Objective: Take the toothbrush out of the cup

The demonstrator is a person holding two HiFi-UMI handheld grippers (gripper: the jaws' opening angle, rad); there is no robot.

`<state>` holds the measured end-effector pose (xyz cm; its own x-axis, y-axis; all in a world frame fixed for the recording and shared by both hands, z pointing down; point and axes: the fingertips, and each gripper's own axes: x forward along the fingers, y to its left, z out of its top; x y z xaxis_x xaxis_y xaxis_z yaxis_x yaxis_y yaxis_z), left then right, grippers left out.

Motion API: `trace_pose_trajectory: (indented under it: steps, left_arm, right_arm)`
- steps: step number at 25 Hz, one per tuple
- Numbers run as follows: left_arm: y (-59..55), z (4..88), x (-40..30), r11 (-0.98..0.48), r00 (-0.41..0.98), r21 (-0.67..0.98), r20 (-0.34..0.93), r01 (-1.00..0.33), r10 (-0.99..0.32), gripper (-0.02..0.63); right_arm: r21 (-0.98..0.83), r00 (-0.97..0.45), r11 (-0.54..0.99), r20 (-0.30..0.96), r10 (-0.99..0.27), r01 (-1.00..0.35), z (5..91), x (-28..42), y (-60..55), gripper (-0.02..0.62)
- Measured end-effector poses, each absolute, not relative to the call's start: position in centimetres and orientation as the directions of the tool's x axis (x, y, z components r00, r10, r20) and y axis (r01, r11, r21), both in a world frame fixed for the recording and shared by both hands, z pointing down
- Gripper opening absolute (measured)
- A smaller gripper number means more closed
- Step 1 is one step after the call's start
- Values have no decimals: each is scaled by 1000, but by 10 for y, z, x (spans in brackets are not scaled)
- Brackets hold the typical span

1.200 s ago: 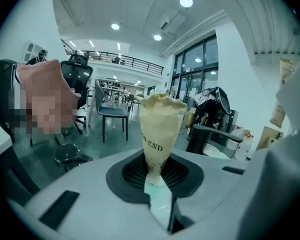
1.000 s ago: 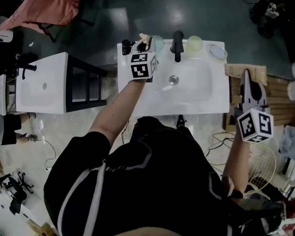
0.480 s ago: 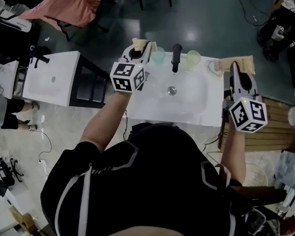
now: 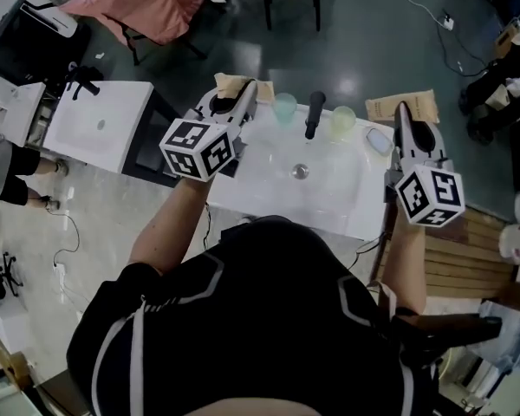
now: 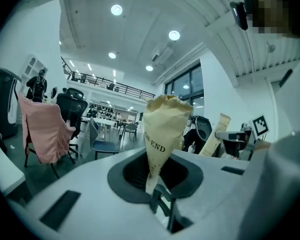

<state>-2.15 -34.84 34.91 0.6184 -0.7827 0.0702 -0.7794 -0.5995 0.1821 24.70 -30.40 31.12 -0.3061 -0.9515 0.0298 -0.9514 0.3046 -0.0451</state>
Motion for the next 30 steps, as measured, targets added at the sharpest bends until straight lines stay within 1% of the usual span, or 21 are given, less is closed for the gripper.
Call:
trace_pose_trajectory:
  steps: [2, 7, 10, 14, 22, 30]
  left_arm:
    - [-340, 341, -26, -608, 631, 213, 59, -765, -774, 34]
    - [-325, 333, -41, -588, 606, 182, 62, -788, -793, 32]
    - [-318, 324, -52, -576, 594, 198, 40, -793, -804, 32]
    - [-313, 315, -62, -560, 572, 173, 20, -810, -820, 32]
    - [-312, 316, -63, -565, 577, 159, 35, -810, -816, 32]
    - [-314, 319, -60, -573, 585, 155, 41, -805, -810, 32]
  right_arm:
    - [-53, -319, 317, 32, -947, -947, 310, 242, -310, 35]
    - [-56, -338, 337, 30, -940, -940, 309, 232, -316, 35]
    - [-66, -339, 336, 31, -940, -939, 311, 227, -317, 35]
    - [-58, -352, 350, 38, -935, -935, 313, 216, -322, 35]
    - [-25, -352, 352, 58, -934, -936, 312, 208, -320, 35]
    - [-30, -351, 350, 70, -934, -936, 315, 208, -321, 35]
